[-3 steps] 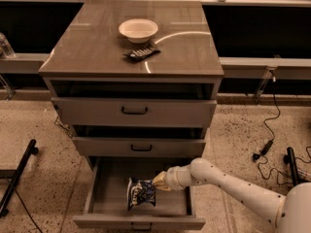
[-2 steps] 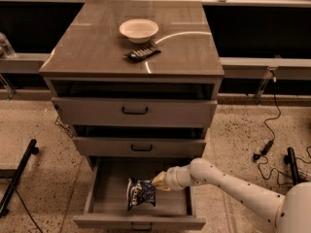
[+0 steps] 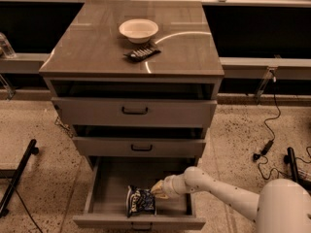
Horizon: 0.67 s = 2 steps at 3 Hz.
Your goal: Place blue chip bag into bottom drawer
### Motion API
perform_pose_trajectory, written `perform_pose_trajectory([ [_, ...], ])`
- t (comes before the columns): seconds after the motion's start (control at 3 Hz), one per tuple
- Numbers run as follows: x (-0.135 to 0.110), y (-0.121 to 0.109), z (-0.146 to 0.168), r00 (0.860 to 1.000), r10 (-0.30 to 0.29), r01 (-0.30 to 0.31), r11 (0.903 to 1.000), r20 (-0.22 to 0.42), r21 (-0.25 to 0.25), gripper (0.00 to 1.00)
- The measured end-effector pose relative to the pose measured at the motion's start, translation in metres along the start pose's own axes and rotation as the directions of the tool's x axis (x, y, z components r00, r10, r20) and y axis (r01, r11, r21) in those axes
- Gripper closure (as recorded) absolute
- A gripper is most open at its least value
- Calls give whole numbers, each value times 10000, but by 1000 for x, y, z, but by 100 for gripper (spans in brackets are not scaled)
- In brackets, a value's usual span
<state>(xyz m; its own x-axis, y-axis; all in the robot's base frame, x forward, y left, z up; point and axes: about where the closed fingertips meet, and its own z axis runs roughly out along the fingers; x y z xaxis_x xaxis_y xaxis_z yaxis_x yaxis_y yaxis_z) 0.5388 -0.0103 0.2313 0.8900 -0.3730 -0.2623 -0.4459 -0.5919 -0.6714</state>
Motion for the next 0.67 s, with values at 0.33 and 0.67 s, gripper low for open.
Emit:
perform_pose_trajectory([
  [0.33, -1, 3, 4, 10000, 43, -43, 10000, 29, -4, 100],
  [0.67, 5, 3, 8, 9993, 327, -326, 9995, -163, 57, 100],
])
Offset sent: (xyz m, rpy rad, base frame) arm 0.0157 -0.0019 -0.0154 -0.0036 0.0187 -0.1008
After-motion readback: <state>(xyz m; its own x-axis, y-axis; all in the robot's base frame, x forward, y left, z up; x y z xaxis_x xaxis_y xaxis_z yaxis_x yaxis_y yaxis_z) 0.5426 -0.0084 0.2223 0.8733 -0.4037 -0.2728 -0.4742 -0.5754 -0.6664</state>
